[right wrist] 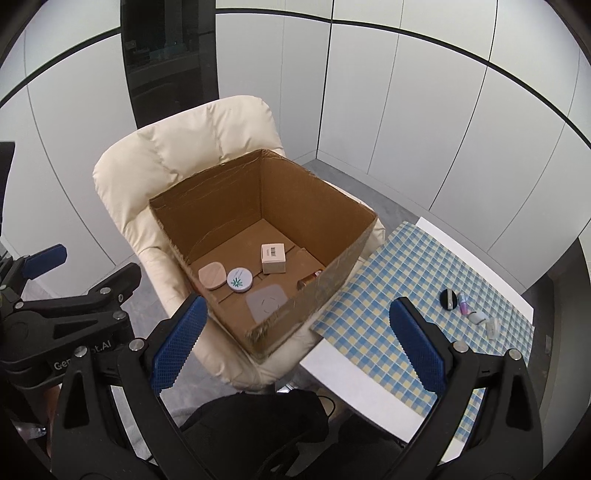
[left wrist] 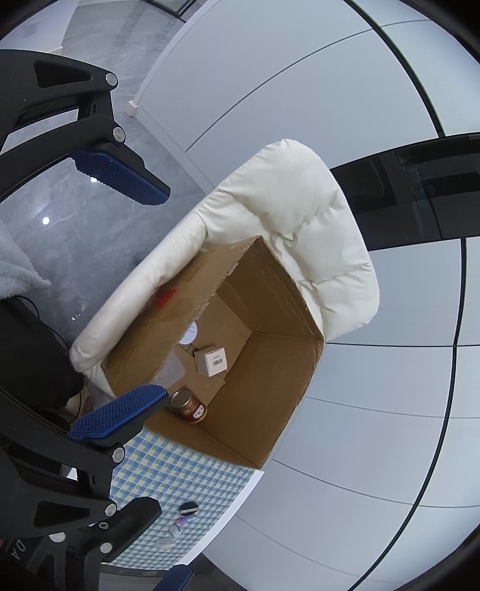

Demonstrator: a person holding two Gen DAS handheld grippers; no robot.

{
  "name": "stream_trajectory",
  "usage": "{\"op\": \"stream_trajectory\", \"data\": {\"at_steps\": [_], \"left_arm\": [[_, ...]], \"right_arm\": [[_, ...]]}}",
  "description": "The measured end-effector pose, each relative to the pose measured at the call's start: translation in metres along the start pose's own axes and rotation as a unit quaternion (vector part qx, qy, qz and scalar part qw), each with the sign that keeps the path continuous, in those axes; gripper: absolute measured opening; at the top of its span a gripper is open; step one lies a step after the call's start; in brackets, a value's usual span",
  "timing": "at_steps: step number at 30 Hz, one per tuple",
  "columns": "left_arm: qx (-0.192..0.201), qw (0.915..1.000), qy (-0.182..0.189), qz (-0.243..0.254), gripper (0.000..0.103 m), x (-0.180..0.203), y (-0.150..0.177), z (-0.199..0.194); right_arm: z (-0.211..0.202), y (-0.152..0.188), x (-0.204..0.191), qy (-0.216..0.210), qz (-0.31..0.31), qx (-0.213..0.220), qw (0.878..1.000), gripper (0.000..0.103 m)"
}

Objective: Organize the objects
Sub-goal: 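Withdraw both open tools from the cardboard box back toward the table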

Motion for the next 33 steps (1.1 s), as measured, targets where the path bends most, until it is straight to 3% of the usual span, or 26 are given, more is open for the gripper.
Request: {"op": "stream_trajectory", "data": {"at_steps": [14,33], "left_arm": [[0.003,0.9994,0.030,0.014,0.098,-0.001,0.044,-0.042],[0.013,0.9984,0.034,0.044,0.098,-0.008,0.096,-0.082]], "right_arm": [[-0.054,0.044,-0.012,0.012,-0.008,0.003,1.000,0.100],[-0.093,0.103,-0.026,0.019,-0.006,-0.007,1.000,0.100]]}}
Point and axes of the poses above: each gripper's, at about its wrist camera, not at the fingertips, and z roughly the way its jaws point, x to its right, y to its underside, the point moved 3 cm from there along z, roughly the way its jaws point, and after that the axes turned 15 degrees about -y, right-handed, at the moved point
